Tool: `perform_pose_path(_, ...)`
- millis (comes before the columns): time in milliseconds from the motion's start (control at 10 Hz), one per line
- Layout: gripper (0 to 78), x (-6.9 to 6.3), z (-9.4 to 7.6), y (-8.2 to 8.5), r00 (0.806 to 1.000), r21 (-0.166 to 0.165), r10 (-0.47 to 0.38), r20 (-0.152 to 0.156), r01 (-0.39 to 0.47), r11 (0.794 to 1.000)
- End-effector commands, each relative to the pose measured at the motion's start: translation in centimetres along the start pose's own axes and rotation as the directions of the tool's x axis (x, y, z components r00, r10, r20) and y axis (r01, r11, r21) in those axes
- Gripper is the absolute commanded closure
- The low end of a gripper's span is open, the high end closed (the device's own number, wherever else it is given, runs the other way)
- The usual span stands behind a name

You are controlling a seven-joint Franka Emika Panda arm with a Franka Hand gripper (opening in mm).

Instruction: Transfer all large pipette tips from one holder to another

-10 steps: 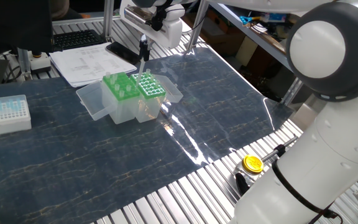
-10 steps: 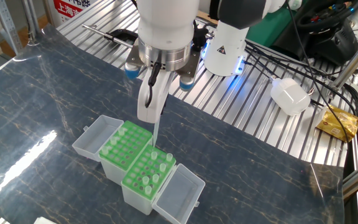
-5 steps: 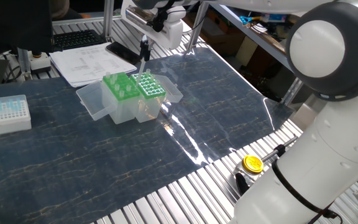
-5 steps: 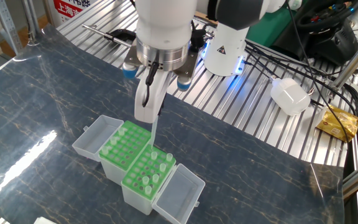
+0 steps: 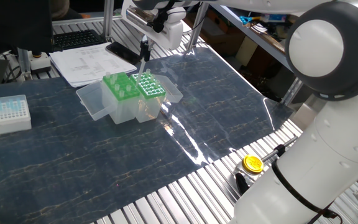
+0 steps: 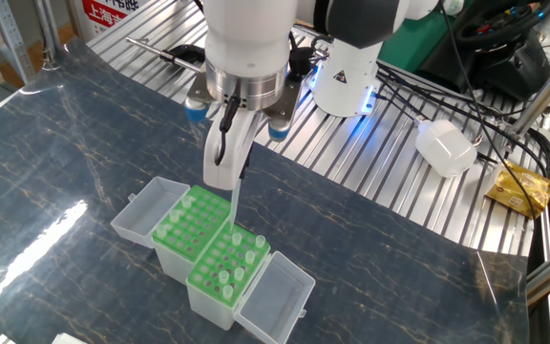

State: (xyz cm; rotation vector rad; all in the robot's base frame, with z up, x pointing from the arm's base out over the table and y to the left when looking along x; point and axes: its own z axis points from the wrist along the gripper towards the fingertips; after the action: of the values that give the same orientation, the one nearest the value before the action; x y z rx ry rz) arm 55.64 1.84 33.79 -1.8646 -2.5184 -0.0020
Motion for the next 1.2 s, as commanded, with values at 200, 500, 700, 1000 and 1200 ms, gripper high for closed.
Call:
perform_pose_path(200,76.4,-0.16,0.10,0.12,1.000,-0.005,-0.002,0.002,0.002,1.000)
perform_pose_path(500,76.4,0.19,0.34,-0.16,1.000,0.002,-0.001,0.006,0.001,1.000)
perform_pose_path(700,76.4,0.30,0.35,-0.28,1.000,0.003,0.004,0.012,-0.004,1.000)
perform_pose_path(1000,76.4,0.28,0.27,-0.35,1.000,0.004,0.004,0.017,-0.004,1.000)
perform_pose_path(1200,76.4,0.22,0.24,-0.31,1.000,0.003,0.008,0.017,-0.008,1.000)
